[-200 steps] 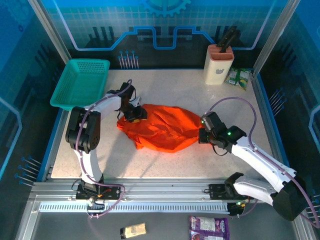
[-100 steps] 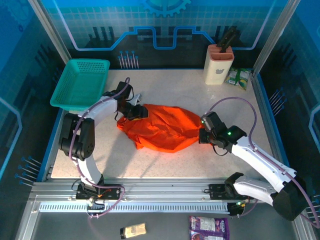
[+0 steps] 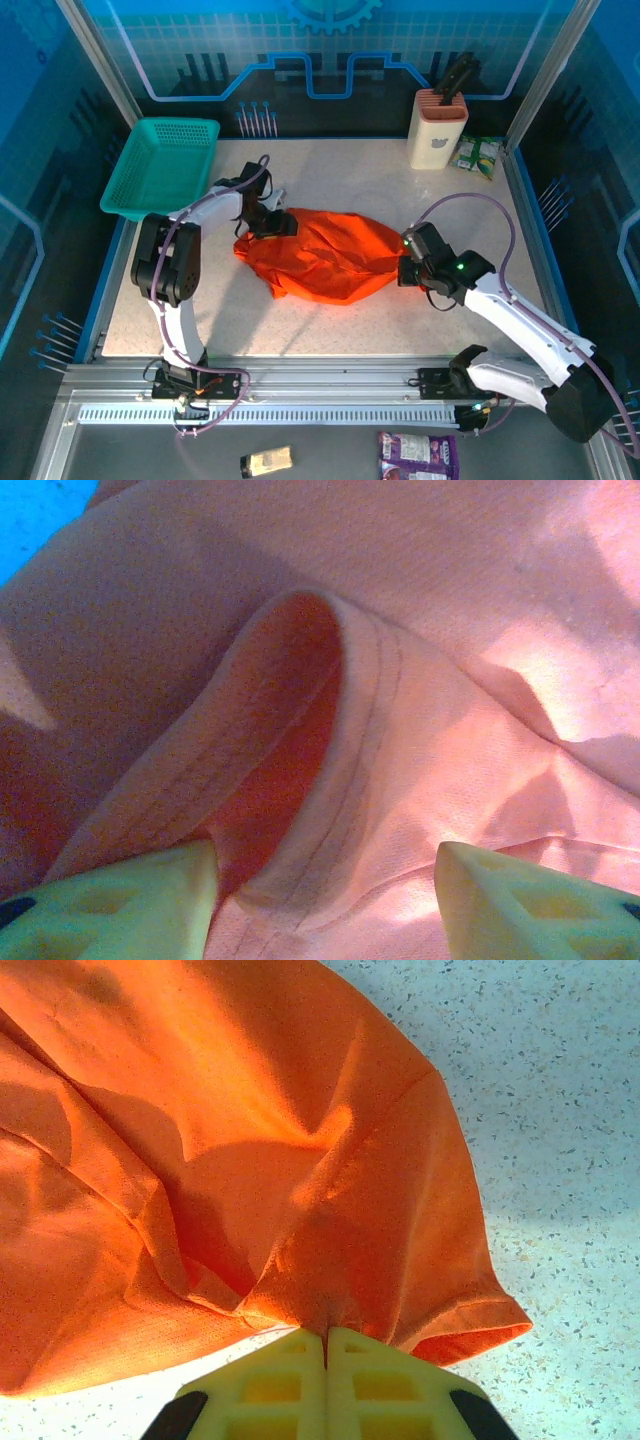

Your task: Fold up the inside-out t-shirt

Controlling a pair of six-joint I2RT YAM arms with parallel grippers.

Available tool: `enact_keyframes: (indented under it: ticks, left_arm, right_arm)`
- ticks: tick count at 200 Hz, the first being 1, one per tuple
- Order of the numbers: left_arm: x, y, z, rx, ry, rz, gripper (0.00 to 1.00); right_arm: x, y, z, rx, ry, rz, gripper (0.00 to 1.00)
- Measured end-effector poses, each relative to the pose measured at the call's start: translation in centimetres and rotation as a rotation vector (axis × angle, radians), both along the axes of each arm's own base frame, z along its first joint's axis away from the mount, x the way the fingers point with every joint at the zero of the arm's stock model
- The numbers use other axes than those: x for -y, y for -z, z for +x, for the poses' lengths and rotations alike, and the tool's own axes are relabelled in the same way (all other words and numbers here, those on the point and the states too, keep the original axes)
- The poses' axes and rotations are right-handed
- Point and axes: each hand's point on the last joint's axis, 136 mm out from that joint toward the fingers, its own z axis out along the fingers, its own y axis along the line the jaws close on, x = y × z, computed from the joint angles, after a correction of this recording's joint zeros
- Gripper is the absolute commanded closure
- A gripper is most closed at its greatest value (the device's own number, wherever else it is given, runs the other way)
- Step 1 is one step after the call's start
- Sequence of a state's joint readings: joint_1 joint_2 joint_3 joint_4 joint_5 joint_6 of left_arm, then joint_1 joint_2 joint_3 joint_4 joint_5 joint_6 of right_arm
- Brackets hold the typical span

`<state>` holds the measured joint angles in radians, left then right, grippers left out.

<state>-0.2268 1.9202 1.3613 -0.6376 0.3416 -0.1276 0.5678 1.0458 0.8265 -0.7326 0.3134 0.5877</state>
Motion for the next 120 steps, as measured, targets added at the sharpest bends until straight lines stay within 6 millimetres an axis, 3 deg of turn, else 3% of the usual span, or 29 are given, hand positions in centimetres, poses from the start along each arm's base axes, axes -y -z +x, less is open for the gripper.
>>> enact_keyframes:
  ticks: [41,91,120]
  left_arm:
    - [1.1,-0.6,-0.7,0.007,0.02,-0.076,0.48]
    - [1.1,-3.2,-2.0,0.061,0.03,-0.098,0.59]
    - [1.0,-3.5,-2.4,0.068,0.034,-0.099,0.69]
  right_arm:
    - [0.0,0.0,0.0,0.0,0.0,0.0,1.0]
    - [0.0,0.0,0.0,0.001,0.0,0.0,1.0]
    - [0.0,0.0,0.0,0.001,0.0,0.0,1.0]
